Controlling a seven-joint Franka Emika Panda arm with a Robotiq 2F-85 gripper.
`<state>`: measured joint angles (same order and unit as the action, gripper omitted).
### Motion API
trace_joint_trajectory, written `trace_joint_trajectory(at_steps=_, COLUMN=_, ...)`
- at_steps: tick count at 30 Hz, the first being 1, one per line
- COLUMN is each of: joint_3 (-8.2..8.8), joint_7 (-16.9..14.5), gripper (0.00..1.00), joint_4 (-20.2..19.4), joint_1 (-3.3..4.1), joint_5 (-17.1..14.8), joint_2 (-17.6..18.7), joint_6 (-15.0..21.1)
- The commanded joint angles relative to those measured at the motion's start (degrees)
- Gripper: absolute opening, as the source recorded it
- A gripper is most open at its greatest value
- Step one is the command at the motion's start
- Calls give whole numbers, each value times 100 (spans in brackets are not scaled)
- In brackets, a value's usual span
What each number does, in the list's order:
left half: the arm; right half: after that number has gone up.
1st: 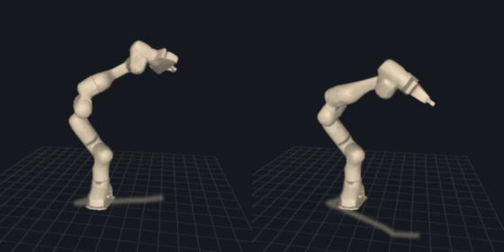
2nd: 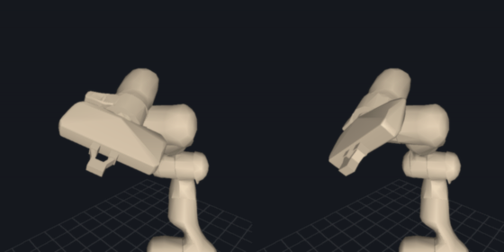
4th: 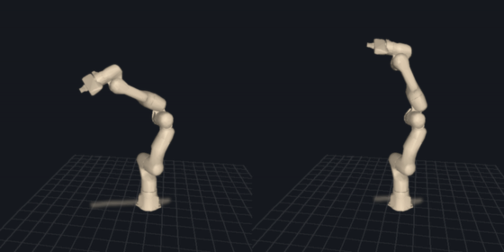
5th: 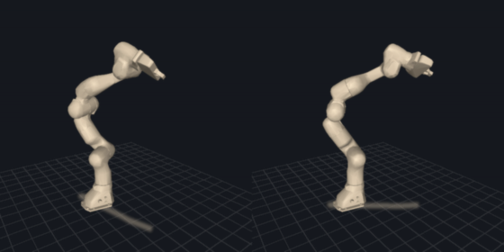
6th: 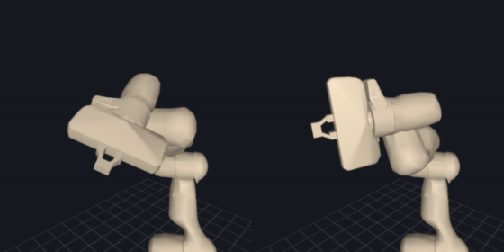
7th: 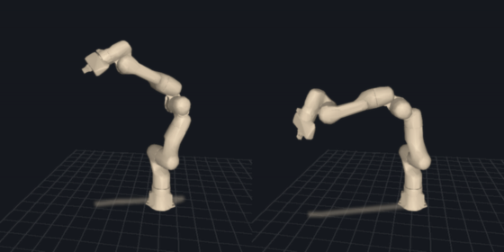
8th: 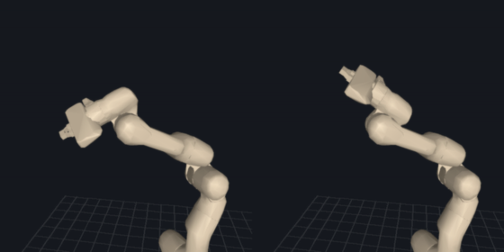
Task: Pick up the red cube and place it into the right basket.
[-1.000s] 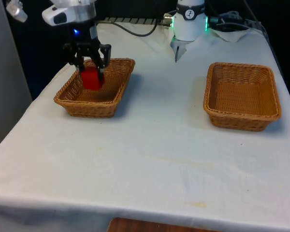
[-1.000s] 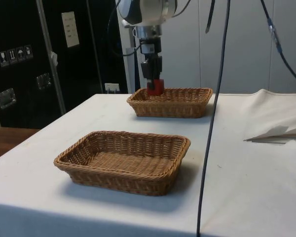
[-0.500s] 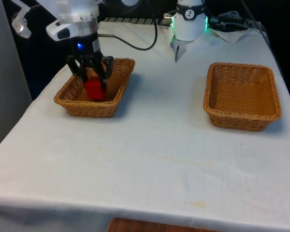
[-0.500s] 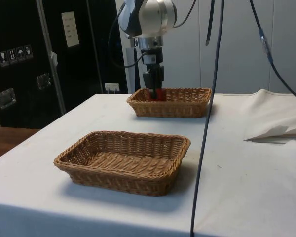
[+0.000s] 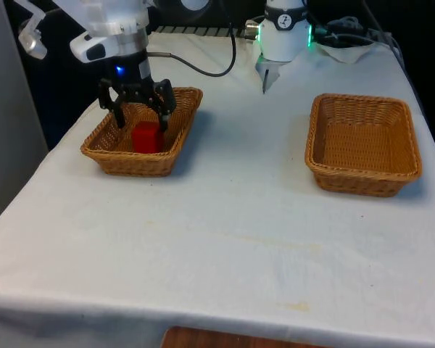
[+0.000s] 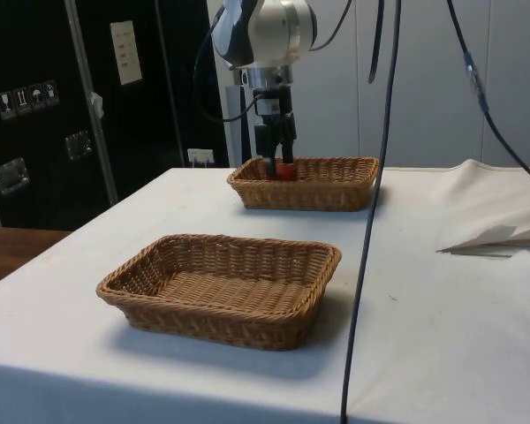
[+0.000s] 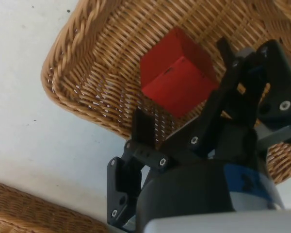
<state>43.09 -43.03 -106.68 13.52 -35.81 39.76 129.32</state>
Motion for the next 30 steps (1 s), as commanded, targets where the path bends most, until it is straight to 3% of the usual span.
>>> trace_joint_trajectory(at_steps=1, joint_3=0, joint_7=0, gripper=100, joint_4=0, joint_1=0, joint_5=0, joint_2=0, joint_6=0)
trace_joint_trajectory(at_steps=4, joint_3=-17, joint_7=-11, gripper=100, joint_4=6, joint_1=-17, joint_5=-29, joint_2=6, joint_6=11)
trace_joint_trajectory(at_steps=9, joint_3=97, joint_7=34, gripper=100, joint_4=11, joint_1=63, joint_5=63, joint_2=-138, joint_6=-120)
trace_joint_trajectory(at_steps=10, joint_3=63, joint_7=0, gripper=100, joint_4=34, joint_1=34, joint_5=6, joint_2=-92, joint_6=-80)
trace_joint_trajectory(at_steps=17, joint_3=235, joint_7=143, gripper=100, joint_4=-17, joint_1=212, joint_5=206, joint_2=-453, joint_6=-361)
trace_joint_trajectory(at_steps=18, joint_3=172, joint_7=74, gripper=100, joint_4=17, joint_1=138, joint_5=138, joint_2=-395, joint_6=-338)
trace_joint_trajectory(at_steps=19, joint_3=235, joint_7=172, gripper=100, joint_4=-29, joint_1=235, joint_5=235, joint_2=-498, joint_6=-378)
trace_joint_trajectory(at_steps=26, joint_3=206, joint_7=504, gripper=100, joint_4=-138, joint_1=430, joint_5=550, joint_2=-888, joint_6=-481)
trace_joint_trajectory(at_steps=27, joint_3=160, joint_7=447, gripper=100, joint_4=-80, joint_1=344, joint_5=504, joint_2=-848, joint_6=-516)
trace_joint_trajectory(at_steps=28, joint_3=206, joint_7=539, gripper=100, joint_4=-155, joint_1=453, joint_5=590, joint_2=-928, joint_6=-487)
trace_joint_trajectory(at_steps=30, joint_3=189, joint_7=653, gripper=100, joint_4=-218, joint_1=533, joint_5=705, joint_2=-1054, joint_6=-487)
